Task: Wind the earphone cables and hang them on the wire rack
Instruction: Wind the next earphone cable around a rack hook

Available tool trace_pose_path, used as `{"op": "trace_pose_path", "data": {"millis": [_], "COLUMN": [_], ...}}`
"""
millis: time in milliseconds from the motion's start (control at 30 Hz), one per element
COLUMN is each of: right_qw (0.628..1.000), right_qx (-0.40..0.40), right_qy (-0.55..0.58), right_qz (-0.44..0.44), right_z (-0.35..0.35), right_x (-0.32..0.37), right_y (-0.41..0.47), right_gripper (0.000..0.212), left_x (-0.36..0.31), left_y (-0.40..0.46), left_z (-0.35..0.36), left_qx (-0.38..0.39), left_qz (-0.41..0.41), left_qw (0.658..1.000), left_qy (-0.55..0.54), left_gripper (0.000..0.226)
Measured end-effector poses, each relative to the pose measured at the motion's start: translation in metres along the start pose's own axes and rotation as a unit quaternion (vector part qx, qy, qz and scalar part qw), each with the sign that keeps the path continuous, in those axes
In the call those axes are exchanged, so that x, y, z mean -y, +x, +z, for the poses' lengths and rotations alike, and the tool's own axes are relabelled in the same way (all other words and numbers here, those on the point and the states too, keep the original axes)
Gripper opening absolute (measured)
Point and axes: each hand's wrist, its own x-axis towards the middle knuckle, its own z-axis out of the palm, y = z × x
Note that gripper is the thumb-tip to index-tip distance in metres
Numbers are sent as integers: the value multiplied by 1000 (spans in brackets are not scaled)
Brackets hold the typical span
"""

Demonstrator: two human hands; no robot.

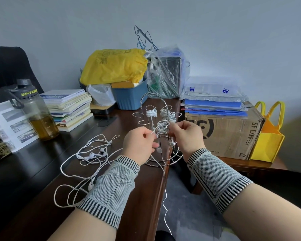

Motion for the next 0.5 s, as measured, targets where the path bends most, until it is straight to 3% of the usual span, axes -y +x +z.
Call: {"op": "trace_pose_path", "data": {"millis": [133, 300, 500], "right_qw": [999, 992, 979], "right_qx": [20, 47, 18], "right_qy": [17, -43, -113], "right_qz": [-34, -111, -166], "right_z": [-3, -7, -4], "right_x": [-4, -6, -15], "right_y": [-3, -7, -19], "right_gripper": [7, 19, 30], "left_x": [1, 1, 2], "left_y": [-2, -3, -6], "left_z": [8, 17, 24], "left_qx": [-51, -84, -99], "left_qz": [5, 11, 45], "left_qw": [999, 996, 993], "left_qy": [5, 32, 39], "left_gripper": [25, 21, 29]}}
